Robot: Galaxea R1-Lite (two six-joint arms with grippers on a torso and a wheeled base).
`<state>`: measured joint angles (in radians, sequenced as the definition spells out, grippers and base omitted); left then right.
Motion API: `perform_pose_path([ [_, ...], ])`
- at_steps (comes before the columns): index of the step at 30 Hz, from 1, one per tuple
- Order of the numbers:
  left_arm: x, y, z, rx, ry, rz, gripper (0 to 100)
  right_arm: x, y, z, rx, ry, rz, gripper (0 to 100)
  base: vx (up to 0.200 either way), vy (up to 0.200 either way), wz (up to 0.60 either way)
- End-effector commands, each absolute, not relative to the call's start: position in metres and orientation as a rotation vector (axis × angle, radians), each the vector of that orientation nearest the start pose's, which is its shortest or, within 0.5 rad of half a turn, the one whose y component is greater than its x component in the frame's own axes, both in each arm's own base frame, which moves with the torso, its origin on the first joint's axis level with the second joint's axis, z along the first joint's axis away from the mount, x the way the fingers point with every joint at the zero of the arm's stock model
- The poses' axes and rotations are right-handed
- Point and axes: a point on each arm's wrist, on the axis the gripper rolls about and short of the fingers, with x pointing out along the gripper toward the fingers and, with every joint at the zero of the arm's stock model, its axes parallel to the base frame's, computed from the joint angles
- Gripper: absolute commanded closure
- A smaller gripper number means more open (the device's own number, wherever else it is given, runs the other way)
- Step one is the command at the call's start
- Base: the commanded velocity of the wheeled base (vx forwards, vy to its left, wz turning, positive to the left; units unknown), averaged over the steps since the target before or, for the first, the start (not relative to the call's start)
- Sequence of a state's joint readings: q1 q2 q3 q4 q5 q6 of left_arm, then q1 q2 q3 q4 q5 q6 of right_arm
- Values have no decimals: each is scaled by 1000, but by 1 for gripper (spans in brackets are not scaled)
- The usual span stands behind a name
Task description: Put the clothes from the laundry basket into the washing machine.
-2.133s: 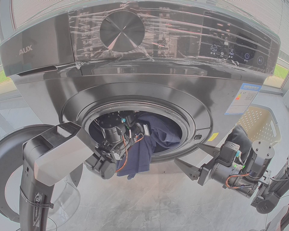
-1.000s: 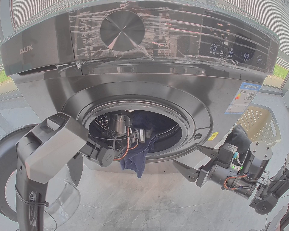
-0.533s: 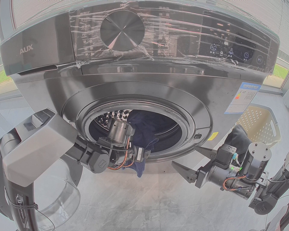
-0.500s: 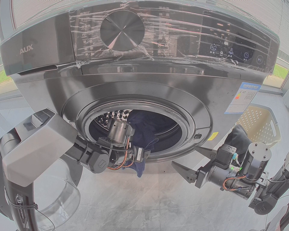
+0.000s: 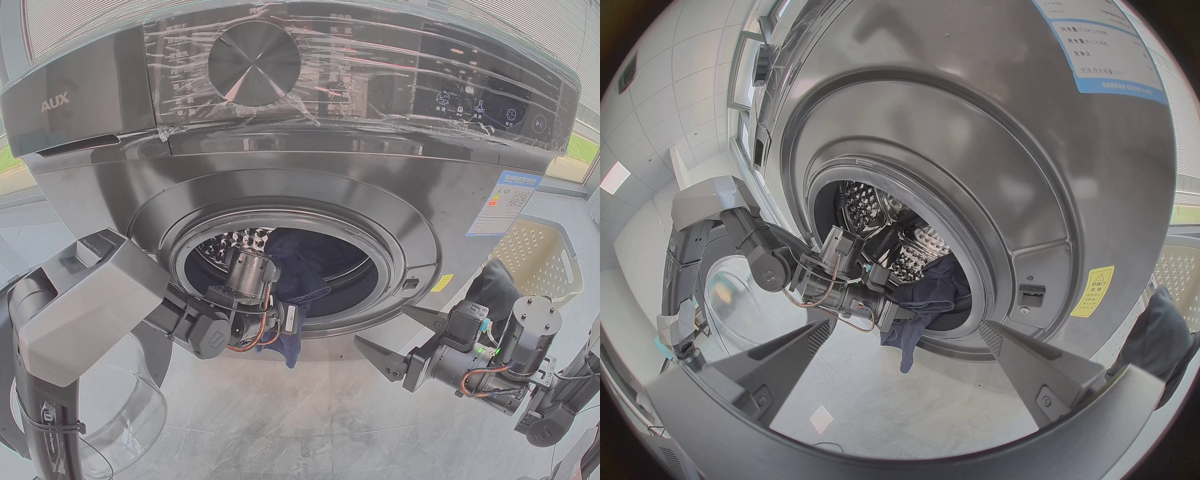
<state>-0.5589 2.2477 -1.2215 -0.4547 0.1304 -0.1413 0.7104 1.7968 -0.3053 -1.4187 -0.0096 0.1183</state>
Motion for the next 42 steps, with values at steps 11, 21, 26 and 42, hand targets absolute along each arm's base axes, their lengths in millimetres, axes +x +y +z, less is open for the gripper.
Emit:
perform_pose_path([
  [11, 427, -253, 92, -166, 158, -376, 100, 197, 169, 118, 92, 98, 696, 0, 0, 0, 0],
  [21, 468, -258, 109, -250, -79, -310, 100, 196, 169, 118, 92, 99, 698, 0, 0, 0, 0],
  [26, 474, -262, 116, -276, -146, -308, 100, 196, 169, 118, 92, 99, 698, 0, 0, 0, 0],
  [42, 460, -260, 105, -233, -55, -313, 0, 196, 169, 117, 91, 101, 698, 0, 0, 0, 0],
])
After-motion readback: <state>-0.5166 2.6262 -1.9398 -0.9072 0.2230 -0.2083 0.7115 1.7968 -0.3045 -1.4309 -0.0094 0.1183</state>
